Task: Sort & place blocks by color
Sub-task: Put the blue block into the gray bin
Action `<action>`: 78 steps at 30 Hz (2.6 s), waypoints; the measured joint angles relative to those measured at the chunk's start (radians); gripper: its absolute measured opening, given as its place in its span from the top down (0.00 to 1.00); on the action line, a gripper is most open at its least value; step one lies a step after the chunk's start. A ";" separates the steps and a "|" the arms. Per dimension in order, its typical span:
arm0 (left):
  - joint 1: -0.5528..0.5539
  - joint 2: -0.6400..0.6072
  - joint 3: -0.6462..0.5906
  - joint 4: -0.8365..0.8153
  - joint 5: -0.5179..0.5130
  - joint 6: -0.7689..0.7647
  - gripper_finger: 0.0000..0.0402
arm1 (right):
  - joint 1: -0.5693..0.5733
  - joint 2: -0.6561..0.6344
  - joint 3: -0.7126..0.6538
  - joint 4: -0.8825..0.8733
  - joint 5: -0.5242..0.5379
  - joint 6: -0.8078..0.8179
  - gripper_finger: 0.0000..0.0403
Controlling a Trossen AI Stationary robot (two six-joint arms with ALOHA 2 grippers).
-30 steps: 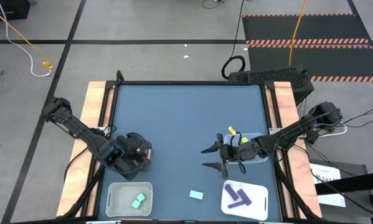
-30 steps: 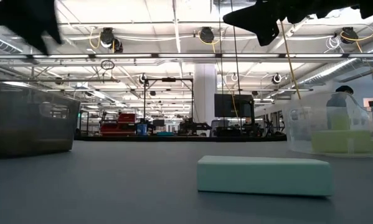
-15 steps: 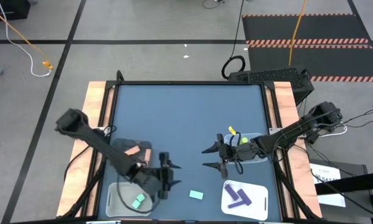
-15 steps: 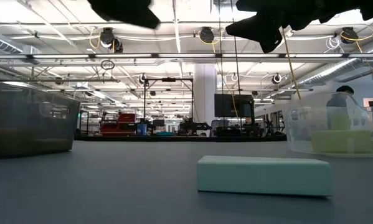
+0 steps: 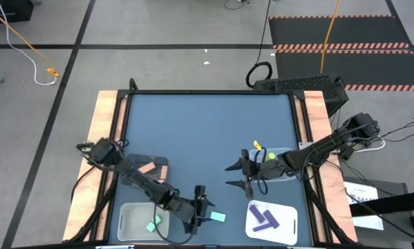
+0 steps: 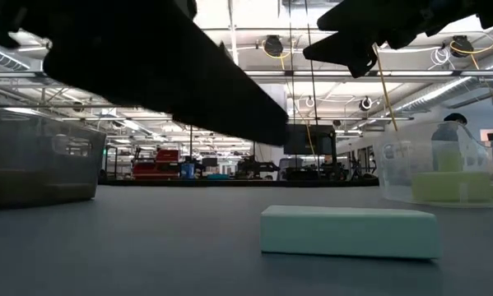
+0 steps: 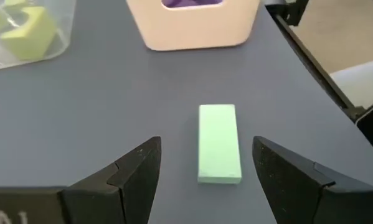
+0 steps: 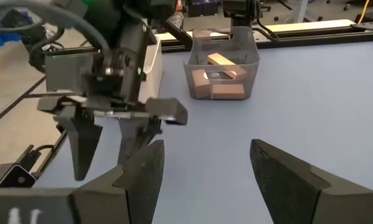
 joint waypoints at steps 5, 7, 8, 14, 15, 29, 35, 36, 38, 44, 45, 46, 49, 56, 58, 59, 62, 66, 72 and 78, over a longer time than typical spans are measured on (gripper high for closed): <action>0.001 0.072 0.000 0.094 0.003 0.005 0.37 | 0.000 0.000 0.000 -0.009 0.000 0.025 0.43; 0.002 0.091 0.000 0.118 0.006 0.004 0.37 | 0.000 0.000 0.000 -0.010 0.000 0.026 0.43; 0.005 0.100 0.000 0.133 0.021 0.000 0.37 | 0.000 0.000 0.000 -0.013 0.000 0.026 0.43; 0.030 0.140 0.000 0.157 0.096 0.002 0.37 | 0.000 0.000 0.000 -0.015 0.000 0.027 0.43; 0.036 0.146 0.000 0.156 0.097 0.002 0.37 | 0.000 0.000 0.000 -0.015 0.000 0.027 0.43; 0.065 0.144 0.003 0.093 0.094 -0.016 0.69 | 0.000 0.000 0.000 -0.038 0.000 0.081 0.43; 0.051 0.146 0.001 0.117 0.090 0.031 0.69 | 0.000 0.000 0.000 -0.072 0.000 0.105 0.43; 0.050 0.145 0.001 0.121 0.085 0.016 0.69 | 0.000 0.000 0.000 -0.075 0.000 0.105 0.43; 0.047 0.137 0.000 0.118 0.078 -0.003 0.69 | 0.000 0.000 0.000 -0.079 0.000 0.105 0.43; 0.039 0.054 -0.001 0.071 0.022 -0.006 0.69 | 0.000 0.000 0.000 -0.133 0.025 0.109 0.43; 0.037 0.034 -0.001 0.038 -0.012 -0.006 0.69 | 0.000 0.000 0.000 -0.145 0.036 0.116 0.43; 0.036 0.015 -0.001 0.004 -0.049 -0.009 0.69 | 0.000 0.000 0.000 -0.153 0.053 0.127 0.43; 0.036 -0.058 -0.001 -0.129 -0.207 -0.035 0.69 | -0.001 0.000 0.000 -0.183 0.095 0.154 0.43; 0.049 -0.245 0.000 -0.296 -0.705 -0.077 0.69 | -0.001 0.000 0.000 -0.190 0.109 0.180 0.43; 0.058 -0.295 0.000 -0.296 -0.840 -0.076 0.69 | -0.001 0.000 0.000 -0.187 0.109 0.180 0.43; 0.067 -0.314 0.000 -0.281 -0.891 -0.076 0.69 | -0.001 0.000 0.000 -0.188 0.109 0.180 0.43; 0.092 -0.365 0.000 -0.280 -0.996 -0.063 0.69 | -0.001 0.000 0.000 -0.188 0.109 0.180 0.43; 0.137 -0.409 0.000 -0.215 -1.036 0.003 0.69 | -0.001 0.000 0.000 -0.187 0.109 0.180 0.43; 0.202 -0.429 0.001 -0.096 -1.033 0.114 0.69 | 0.001 0.000 0.000 -0.187 0.109 0.180 0.43; 0.241 -0.432 0.001 -0.073 -0.933 0.119 0.68 | 0.002 0.000 0.000 -0.188 0.109 0.180 0.43</action>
